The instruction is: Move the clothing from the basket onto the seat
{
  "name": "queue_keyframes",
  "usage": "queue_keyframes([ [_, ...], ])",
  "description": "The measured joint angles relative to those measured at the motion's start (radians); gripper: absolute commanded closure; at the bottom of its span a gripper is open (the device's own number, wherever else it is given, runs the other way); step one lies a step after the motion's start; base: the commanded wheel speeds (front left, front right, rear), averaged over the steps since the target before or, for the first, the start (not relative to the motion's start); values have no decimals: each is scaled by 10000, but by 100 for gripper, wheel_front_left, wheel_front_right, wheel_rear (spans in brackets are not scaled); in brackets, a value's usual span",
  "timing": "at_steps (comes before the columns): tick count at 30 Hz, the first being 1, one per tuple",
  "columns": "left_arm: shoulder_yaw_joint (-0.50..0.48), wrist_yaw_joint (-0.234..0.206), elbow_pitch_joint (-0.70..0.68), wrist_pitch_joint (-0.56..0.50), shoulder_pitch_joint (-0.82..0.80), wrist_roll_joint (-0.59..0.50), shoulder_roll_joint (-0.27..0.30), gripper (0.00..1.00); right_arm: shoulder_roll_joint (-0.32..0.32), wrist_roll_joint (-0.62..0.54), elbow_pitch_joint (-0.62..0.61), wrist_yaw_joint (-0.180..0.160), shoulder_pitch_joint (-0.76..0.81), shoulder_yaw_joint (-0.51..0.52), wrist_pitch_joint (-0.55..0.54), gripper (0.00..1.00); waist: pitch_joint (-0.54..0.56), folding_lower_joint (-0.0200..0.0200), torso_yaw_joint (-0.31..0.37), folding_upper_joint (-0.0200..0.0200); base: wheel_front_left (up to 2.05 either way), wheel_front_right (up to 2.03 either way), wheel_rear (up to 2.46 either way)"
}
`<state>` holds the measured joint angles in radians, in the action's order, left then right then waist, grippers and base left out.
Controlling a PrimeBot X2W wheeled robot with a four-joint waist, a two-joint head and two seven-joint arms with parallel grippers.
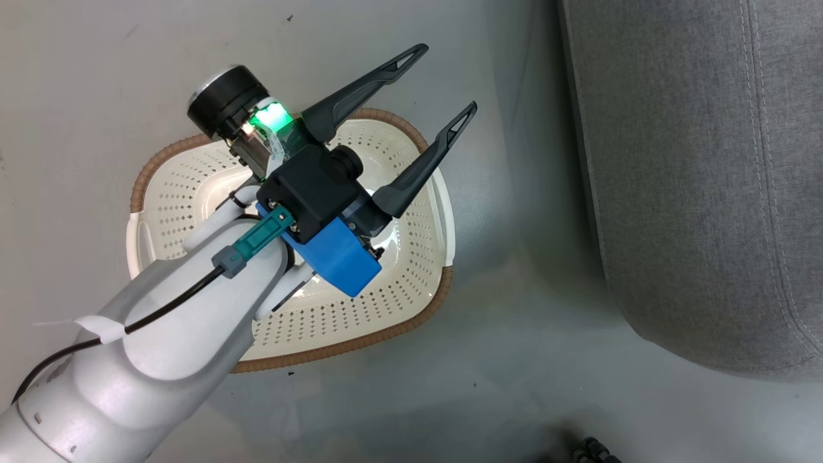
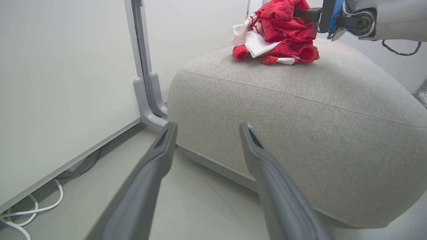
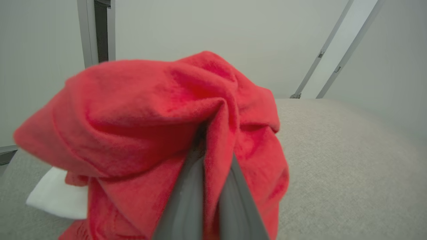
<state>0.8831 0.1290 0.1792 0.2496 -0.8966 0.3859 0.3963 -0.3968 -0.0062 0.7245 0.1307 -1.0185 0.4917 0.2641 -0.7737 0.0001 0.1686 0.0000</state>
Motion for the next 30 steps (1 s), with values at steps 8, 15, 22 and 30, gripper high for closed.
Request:
queue_keyframes([
  [8,-21,-12,205,79,-4,27,-121,0,347,211,-1032,0,1222,107,-2,0,312,0,5,0,0,0,0],
  [15,-222,-67,464,119,449,113,-347,0,765,251,-2807,0,2920,-157,-2,0,1113,-1,3,0,0,0,0],
  [22,-740,-111,462,121,1246,105,-736,0,1160,305,-4474,0,4374,-924,-2,0,2150,-1,-57,0,0,0,0],
  [30,-1603,-134,604,121,2418,-81,-1045,0,1695,470,-6059,0,5571,-1964,-2,0,3374,-2,-296,0,0,0,0],
])
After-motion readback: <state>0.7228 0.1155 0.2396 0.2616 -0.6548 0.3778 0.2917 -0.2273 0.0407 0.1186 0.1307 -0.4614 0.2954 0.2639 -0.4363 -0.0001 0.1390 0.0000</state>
